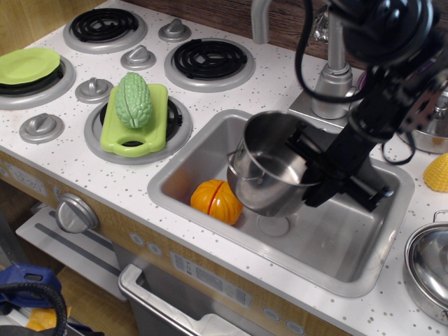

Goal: Pick up pot from sink

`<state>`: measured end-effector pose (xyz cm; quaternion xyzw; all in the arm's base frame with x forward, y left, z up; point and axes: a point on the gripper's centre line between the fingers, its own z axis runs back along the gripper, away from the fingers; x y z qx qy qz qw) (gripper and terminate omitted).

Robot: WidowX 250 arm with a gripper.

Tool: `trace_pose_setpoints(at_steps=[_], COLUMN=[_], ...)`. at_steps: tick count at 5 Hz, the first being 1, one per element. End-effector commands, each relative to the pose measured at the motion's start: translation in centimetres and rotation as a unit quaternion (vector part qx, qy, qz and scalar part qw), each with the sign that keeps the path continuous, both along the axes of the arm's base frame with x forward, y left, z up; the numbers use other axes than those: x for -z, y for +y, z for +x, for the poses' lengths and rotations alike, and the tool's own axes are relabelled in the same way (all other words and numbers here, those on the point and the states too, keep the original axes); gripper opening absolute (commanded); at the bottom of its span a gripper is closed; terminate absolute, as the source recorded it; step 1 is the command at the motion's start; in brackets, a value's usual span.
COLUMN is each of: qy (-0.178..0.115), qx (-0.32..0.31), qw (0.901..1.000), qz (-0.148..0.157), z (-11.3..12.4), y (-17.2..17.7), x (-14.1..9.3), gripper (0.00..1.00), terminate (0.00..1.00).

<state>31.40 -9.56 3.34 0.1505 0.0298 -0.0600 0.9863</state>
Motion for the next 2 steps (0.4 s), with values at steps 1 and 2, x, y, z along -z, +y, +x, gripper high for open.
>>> trace_pose_setpoints(at_steps=[1,2], qy=[-0.025,-0.033], qx=[-0.011,-0.009], qw=[0.9991,0.9989], qz=[-0.033,-0.033], z=[0.89,0.84], y=[-1.11,-1.50], x=[-4.27,-4.58], gripper=[0.00,0.00], terminate=[0.00,1.00])
